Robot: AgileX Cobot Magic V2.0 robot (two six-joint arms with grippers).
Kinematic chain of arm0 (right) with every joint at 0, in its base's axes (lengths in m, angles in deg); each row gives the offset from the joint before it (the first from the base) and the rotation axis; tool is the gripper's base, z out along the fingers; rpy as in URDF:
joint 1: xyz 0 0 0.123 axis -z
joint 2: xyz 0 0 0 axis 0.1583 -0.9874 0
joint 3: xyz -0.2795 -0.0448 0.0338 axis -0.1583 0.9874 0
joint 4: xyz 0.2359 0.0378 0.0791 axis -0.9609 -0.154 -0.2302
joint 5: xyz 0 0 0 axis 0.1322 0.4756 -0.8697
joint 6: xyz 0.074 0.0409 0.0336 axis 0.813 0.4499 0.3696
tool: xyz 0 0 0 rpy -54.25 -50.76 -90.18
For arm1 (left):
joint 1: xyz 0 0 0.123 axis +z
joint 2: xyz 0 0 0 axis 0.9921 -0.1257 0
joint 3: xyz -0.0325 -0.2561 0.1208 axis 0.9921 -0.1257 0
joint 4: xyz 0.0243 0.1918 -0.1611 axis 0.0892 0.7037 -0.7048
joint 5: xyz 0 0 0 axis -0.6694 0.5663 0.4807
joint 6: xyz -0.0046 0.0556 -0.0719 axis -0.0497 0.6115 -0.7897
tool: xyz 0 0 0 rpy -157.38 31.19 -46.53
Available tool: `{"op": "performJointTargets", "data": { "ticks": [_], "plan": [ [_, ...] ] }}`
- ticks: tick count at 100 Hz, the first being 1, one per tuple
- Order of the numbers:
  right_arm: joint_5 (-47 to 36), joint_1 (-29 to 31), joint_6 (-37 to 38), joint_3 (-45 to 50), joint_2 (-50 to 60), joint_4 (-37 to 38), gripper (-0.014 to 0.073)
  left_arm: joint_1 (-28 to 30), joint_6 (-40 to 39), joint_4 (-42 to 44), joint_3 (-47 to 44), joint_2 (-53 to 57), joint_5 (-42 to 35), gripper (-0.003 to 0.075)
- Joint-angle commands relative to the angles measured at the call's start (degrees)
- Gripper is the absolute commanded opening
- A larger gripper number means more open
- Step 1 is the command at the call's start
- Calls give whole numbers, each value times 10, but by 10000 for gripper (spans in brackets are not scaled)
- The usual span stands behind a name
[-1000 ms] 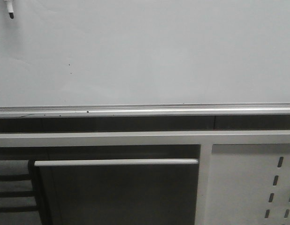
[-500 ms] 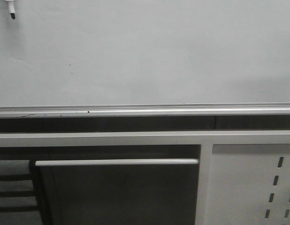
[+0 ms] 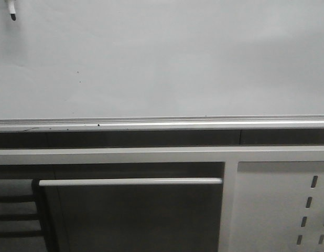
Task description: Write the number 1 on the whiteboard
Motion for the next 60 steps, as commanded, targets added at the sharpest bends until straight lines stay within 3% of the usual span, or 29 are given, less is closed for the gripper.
{"op": "performJointTargets", "data": {
  "ticks": [1,13,37,60],
  "plan": [
    [-36,1,-12,-23,-8,-5,370,-17,1,-3,29,-23,-74,241],
    [-43,1,-15,-23,-9,-5,362,-38,1,1,40,-57,-132,361],
    [-44,1,-15,-23,-9,-5,362,-47,1,12,47,-122,-236,354],
    [-44,1,-15,-23,-9,-5,362,-47,1,17,70,-161,-253,354]
  ]
}}
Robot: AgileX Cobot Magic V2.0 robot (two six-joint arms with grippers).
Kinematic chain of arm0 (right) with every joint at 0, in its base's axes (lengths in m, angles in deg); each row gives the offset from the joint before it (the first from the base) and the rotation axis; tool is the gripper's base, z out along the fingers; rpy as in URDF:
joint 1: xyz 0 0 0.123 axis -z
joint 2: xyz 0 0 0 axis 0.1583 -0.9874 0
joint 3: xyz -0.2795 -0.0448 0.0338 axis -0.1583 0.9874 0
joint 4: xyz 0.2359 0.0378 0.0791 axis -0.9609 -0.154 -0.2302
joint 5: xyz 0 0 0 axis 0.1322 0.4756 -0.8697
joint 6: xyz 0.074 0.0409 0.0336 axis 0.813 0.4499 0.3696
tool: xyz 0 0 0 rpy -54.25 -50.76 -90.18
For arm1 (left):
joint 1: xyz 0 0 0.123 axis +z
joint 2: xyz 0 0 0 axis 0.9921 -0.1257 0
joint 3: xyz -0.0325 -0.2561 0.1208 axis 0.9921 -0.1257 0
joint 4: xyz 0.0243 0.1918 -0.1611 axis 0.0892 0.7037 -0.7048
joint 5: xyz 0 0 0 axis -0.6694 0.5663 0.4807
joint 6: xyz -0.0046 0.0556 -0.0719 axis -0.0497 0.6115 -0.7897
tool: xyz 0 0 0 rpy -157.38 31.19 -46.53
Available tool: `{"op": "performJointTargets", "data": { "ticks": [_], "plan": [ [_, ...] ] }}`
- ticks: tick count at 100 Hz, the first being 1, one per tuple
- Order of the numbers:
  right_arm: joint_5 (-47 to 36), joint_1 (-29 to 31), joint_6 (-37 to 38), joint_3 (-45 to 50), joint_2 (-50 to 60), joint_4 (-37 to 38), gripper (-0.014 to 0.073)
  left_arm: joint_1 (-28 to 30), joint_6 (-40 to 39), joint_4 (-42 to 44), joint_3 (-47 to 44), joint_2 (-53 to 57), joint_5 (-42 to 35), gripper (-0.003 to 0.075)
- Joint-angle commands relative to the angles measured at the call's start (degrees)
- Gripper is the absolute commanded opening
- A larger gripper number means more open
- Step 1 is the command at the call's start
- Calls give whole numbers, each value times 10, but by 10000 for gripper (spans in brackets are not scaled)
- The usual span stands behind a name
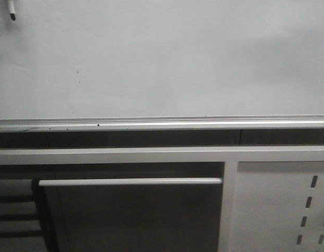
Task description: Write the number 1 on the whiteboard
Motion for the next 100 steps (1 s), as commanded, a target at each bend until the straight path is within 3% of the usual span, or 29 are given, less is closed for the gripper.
{"op": "performJointTargets", "data": {
  "ticks": [1,18,67,87,100],
  "plan": [
    [-40,1,-5,-21,-2,-5,362,-5,0,6,31,-4,-52,354],
    [-39,1,-5,-21,-2,-5,362,-5,0,18,46,-19,-51,329],
    [-38,1,-5,-21,-2,-5,362,-4,12,22,46,-26,-42,-22],
    [-5,0,-16,-25,-2,-9,362,-14,12,106,46,-3,88,-20],
    [58,-19,-127,-62,-30,-97,362,-81,12,160,46,11,128,-20]
  ]
}}
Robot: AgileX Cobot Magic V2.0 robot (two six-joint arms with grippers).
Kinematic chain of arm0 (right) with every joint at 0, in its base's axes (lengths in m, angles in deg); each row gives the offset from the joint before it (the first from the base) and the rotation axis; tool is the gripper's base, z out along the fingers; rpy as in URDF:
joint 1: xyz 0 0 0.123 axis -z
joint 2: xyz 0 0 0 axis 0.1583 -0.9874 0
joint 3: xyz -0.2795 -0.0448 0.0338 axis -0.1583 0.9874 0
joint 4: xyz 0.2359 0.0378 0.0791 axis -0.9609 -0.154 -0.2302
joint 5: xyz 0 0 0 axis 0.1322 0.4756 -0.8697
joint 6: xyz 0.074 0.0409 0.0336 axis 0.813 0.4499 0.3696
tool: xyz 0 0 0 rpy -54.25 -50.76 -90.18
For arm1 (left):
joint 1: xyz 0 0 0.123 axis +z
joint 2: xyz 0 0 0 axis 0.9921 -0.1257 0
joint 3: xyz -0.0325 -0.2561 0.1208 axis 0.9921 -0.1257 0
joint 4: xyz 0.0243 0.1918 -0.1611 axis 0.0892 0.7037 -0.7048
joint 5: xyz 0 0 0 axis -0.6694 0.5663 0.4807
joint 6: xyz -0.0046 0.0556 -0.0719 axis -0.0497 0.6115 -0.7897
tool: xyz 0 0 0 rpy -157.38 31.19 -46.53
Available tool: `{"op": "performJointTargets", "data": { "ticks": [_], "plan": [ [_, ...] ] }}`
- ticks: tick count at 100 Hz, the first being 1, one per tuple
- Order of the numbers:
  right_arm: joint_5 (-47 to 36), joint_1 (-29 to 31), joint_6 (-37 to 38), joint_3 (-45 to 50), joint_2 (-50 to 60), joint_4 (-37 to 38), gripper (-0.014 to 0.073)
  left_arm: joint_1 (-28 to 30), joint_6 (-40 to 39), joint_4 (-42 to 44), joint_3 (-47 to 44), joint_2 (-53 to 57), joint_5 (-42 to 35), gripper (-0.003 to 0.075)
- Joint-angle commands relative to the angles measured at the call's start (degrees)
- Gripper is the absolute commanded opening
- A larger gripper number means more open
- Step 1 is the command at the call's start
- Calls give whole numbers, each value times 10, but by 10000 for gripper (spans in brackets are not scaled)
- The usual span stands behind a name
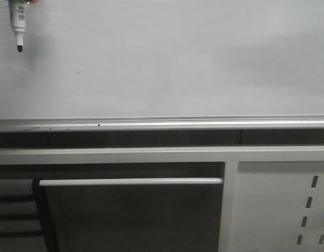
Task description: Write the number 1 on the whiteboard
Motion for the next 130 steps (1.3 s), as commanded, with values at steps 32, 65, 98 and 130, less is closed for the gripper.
{"op": "performJointTargets", "data": {
  "ticks": [32,65,98,130],
  "plan": [
    [207,-124,-165,-238,-180,-131,362,-252,0,100,19,-4,16,-20],
    [338,-202,-164,-404,-309,-112,362,-274,0,100,19,-32,11,-20],
    [364,-220,-148,-428,-338,-75,353,-274,0,100,20,-32,2,-20],
    [370,-220,-150,-428,-338,-75,-23,-274,0,100,20,-32,-34,-20]
  ]
}}
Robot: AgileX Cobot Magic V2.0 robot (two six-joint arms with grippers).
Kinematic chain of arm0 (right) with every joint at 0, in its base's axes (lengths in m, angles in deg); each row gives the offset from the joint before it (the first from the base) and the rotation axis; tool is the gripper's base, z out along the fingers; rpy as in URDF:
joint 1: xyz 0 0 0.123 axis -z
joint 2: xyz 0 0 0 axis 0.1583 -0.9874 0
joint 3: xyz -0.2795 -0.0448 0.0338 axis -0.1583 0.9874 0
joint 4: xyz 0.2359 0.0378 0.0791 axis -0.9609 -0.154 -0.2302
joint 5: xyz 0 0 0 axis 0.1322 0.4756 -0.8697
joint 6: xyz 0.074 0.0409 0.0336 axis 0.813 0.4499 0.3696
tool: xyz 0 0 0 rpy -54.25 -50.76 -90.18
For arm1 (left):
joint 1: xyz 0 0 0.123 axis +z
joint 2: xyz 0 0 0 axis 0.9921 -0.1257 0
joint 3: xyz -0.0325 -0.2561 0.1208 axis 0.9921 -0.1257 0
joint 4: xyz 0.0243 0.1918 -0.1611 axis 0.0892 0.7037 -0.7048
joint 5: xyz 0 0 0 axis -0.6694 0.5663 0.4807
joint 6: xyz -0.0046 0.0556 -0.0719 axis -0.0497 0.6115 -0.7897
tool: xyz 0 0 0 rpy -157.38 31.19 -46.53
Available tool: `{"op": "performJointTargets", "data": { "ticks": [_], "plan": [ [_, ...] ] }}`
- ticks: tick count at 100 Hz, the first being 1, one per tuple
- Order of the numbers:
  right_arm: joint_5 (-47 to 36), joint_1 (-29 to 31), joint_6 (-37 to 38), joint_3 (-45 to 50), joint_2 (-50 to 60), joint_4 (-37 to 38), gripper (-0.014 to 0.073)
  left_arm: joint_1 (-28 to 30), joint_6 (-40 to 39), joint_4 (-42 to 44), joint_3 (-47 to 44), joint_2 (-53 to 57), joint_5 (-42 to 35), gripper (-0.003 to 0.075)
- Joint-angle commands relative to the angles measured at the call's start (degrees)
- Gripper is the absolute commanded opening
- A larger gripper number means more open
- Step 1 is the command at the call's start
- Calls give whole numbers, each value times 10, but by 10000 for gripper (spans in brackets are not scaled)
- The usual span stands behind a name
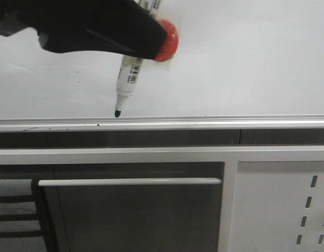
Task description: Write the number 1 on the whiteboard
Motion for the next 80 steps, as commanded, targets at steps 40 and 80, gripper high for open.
{"op": "performJointTargets", "data": {
  "ticks": [40,80],
  "plan": [
    [-14,0,-5,-10,18,-11,-55,-4,-4,-30,41,27,-18,430],
    [-463,-76,-5,271,209,31,-51,92,-9,-31,55,168,56,433]
  ]
}}
